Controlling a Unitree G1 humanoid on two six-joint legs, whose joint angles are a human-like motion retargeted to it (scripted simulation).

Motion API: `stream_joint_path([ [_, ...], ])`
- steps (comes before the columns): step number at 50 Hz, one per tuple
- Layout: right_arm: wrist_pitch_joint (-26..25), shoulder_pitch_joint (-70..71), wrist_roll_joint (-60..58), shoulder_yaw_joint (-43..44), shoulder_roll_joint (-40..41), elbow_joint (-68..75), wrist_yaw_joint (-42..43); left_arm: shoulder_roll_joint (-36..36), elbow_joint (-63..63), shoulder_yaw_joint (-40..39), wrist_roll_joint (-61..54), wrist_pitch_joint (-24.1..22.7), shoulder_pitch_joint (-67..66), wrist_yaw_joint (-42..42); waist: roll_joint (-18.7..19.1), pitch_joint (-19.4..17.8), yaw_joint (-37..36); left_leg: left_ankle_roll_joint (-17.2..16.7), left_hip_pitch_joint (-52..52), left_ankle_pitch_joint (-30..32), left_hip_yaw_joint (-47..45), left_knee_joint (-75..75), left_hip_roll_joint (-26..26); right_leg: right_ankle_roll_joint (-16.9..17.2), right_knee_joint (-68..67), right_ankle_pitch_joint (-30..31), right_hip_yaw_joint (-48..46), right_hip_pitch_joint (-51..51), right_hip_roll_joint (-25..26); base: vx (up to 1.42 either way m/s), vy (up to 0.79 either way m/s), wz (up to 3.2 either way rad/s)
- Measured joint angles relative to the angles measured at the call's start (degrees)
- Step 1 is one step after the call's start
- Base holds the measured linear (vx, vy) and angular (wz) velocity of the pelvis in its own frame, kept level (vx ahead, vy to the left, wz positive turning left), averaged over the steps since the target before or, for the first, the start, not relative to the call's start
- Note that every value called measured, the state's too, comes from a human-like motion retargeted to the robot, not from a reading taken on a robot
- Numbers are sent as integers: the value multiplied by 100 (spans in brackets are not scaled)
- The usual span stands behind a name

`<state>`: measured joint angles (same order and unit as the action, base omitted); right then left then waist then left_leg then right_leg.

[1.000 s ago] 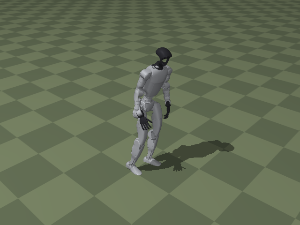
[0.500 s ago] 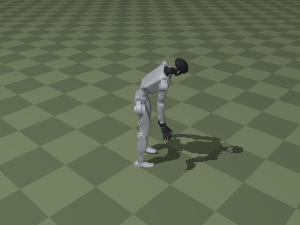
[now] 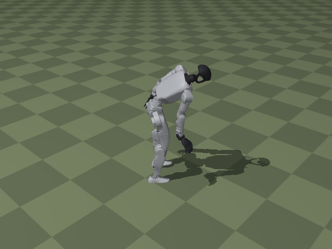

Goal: Walk run

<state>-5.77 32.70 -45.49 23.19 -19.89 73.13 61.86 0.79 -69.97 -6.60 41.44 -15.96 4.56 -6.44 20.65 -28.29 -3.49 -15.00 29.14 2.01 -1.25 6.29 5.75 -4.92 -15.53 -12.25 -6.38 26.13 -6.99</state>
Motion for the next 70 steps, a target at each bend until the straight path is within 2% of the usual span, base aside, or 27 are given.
stream_joint_path([
  [3, 687, -334, -596, -142, 12, -512, -822, -34, 471, 34, 101, -6, 35, 627, -68, 119, 87, 0, 237, 105, -738, 440, 104, 216, 43, 91, -222, -59, -185, 20, 40, 24],
  [7, 1586, -1236, -1368, -663, 91, -1436, -1872, -53, 1237, 213, 479, -34, -303, 1368, -383, 499, 169, 32, 34, 362, -1089, 538, -651, -152, 498, 125, -483, -691, 244, 46, -52, 4],
  [8, 1801, -1456, -1512, -865, 122, -1712, -2118, -12, 1456, 278, 565, -42, -380, 1447, -456, 566, 154, 129, -25, 424, -1174, 516, -896, -244, 652, 143, -518, -910, 422, 57, -37, -36],
  [9, 2013, -1663, -1635, -1068, 117, -2005, -2365, 3, 1671, 346, 626, -69, -432, 1442, -556, 660, 171, 426, -43, 542, -1286, 431, -993, -270, 751, 154, -548, -1064, 476, 56, -25, -27],
  [12, 2606, -2228, -1854, -1733, 19, -2887, -3073, 0, 2211, 596, 635, -292, -523, 1090, -929, 1036, 273, 1590, -41, 910, -1749, 4, -1007, -242, 872, 126, -595, -1356, 390, 60, 4, -3],
  [13, 2780, -2392, -1855, -1952, -27, -3168, -3271, -10, 2339, 703, 578, -384, -533, 921, -1042, 1184, 306, 1828, -70, 918, -1972, -168, -1005, -232, 874, 97, -629, -1429, 357, 62, 9, -3],
  [15, 3101, -2646, -1855, -2359, -101, -3632, -3607, -33, 2540, 957, 502, -518, -543, 621, -1201, 1454, 342, 1947, -192, 724, -2279, -487, -997, -224, 866, 24, -623, -1608, 373, 60, 3, -10],
  [17, 3419, -2826, -1807, -2673, -180, -4050, -3979, -29, 2756, 1196, 530, -613, -554, 324, -1306, 1723, 390, 1851, -351, 603, -2576, -632, -1040, -207, 864, -52, -651, -1800, 414, 63, 18, -6],
  [20, 3926, -3003, -1682, -3010, -297, -4559, -4609, 6, 3126, 1416, 727, -661, -659, -46, -1457, 2193, 527, 2144, -526, 783, -2584, -547, -1012, -133, 915, -130, -769, -2074, 420, 67, 12, -8],
  [22, 4249, -3112, -1623, -3159, -319, -4731, -4930, -36, 3257, 1457, 829, -714, -840, -98, -1656, 2500, 509, 2479, -696, 440, -2423, -566, -849, -49, 910, -70, -639, -2249, 315, 87, 32, -67],
  [25, 4584, -3306, -1545, -3111, -265, -4844, -5412, -95, 3296, 1430, 798, -864, -1037, -114, -1849, 2951, 414, 2357, -894, 40, -2328, -420, -740, 188, 840, 230, -533, -2397, 115, 76, 43, -70],
  [30, 4540, -3577, -1475, -3218, -304, -5303, -5535, 58, 3327, 1580, 282, -1051, -1083, -246, -2053, 3445, 36, 2437, -1213, -414, -2491, -386, -618, 532, 469, 805, -170, -2476, -25, 57, 29, -34],
  [33, 4631, -3610, -1486, -3156, -388, -5552, -5608, 184, 3248, 1735, -189, -1278, -850, -274, -1827, 3483, 276, 2468, -1382, -552, -2254, -314, -687, 424, -332, 1184, -295, -2389, 284, 43, 38, 82],
  [34, 4647, -3606, -1513, -3104, -397, -5597, -5651, 218, 3186, 1787, -314, -1303, -741, -338, -1748, 3451, 387, 2453, -1429, -576, -2119, -272, -711, 533, -662, 1380, -59, -2315, 545, 24, 24, 143],
  [35, 4649, -3601, -1544, -3053, -401, -5631, -5693, 249, 3113, 1841, -432, -1308, -628, -421, -1682, 3414, 487, 2432, -1473, -595, -1978, -226, -730, 735, -1000, 1576, 293, -2229, 851, 25, 16, 164],
  [38, 4531, -3680, -1714, -2982, -348, -5728, -5686, 370, 2908, 1969, -656, -1313, -337, -935, -1554, 3371, 846, 2340, -1561, -592, -1380, -92, -785, 1826, -1778, 2027, 1001, -1941, 1846, 31, 6, 181],
  [40, 4493, -3735, -1819, -3013, -317, -5792, -5656, 432, 2850, 1970, -769, -1421, -230, -1237, -1576, 3401, 855, 2256, -1634, -627, -1283, -23, -883, 1985, -1924, 2118, 916, -1808, 2144, 33, -4, 88],
  [43, 4504, -3800, -1847, -3064, -347, -5845, -5695, 561, 2935, 2045, -791, -1555, -165, -1430, -1688, 3462, 699, 2280, -1778, -738, -1313, 14, -821, 1531, -2062, 1846, 233, -1533, 1712, 31, 6, 27],
  [45, 4556, -3817, -1789, -3098, -383, -5859, -5762, 631, 3019, 2101, -734, -1568, -195, -1401, -1756, 3476, 605, 2291, -1900, -803, -1299, 6, -784, 1181, -1970, 1632, 7, -1358, 1512, 25, 2, 22],
  [46, 4575, -3816, -1780, -3125, -410, -5869, -5796, 611, 3047, 2106, -764, -1570, -236, -1383, -1797, 3475, 554, 2299, -1959, -836, -1272, -2, -747, 1127, -1826, 1529, 47, -1288, 1460, 24, 2, 20],
  [50, 4592, -3739, -1827, -3228, -520, -5917, -5902, 419, 3065, 2081, -1035, -1476, -392, -1487, -1961, 3422, 415, 2313, -2211, -942, -1252, -53, -553, 1230, -1068, 1259, 273, -1056, 1085, 27, 3, 27],
  [55, 4623, -3620, -1894, -3316, -613, -5944, -6065, 201, 2995, 2074, -1184, -999, -516, -1994, -2062, 3302, 524, 2286, -2518, -1005, -1110, -124, -356, 1187, 36, 1143, 465, -896, 367, 24, -2, 64],
  [59, 4684, -3526, -1864, -3470, -662, -5889, -6192, -32, 2812, 2077, -1626, -695, -594, -2715, -2029, 3194, 773, 2231, -2753, -1054, -769, -126, -332, 1023, 858, 1643, 1046, -844, 99, 28, -10, 94],
  [63, 4709, -3397, -1753, -3690, -780, -5822, -6323, -22, 2794, 2110, -1915, -490, -652, -2691, -1948, 3146, 837, 2137, -2942, -1144, -571, -97, -379, 1356, 1426, 1876, 1597, -922, -41, 23, -15, 42],
  [67, 4666, -3205, -1522, -3849, -816, -5675, -6621, -11, 2827, 2068, -1929, -540, -776, -2415, -1938, 3193, 753, 2005, -3044, -1239, -597, -55, -462, 1114, 1376, 2016, 1437, -1012, -102, 26, -29, 1],
  [70, 4534, -3153, -1358, -3852, -793, -5582, -6994, -7, 2806, 1994, -1977, -612, -881, -2523, -1968, 3327, 684, 1880, -3116, -1291, -698, -36, -523, 1084, 1260, 1560, 477, -1129, -223, 29, -33, 9],
])
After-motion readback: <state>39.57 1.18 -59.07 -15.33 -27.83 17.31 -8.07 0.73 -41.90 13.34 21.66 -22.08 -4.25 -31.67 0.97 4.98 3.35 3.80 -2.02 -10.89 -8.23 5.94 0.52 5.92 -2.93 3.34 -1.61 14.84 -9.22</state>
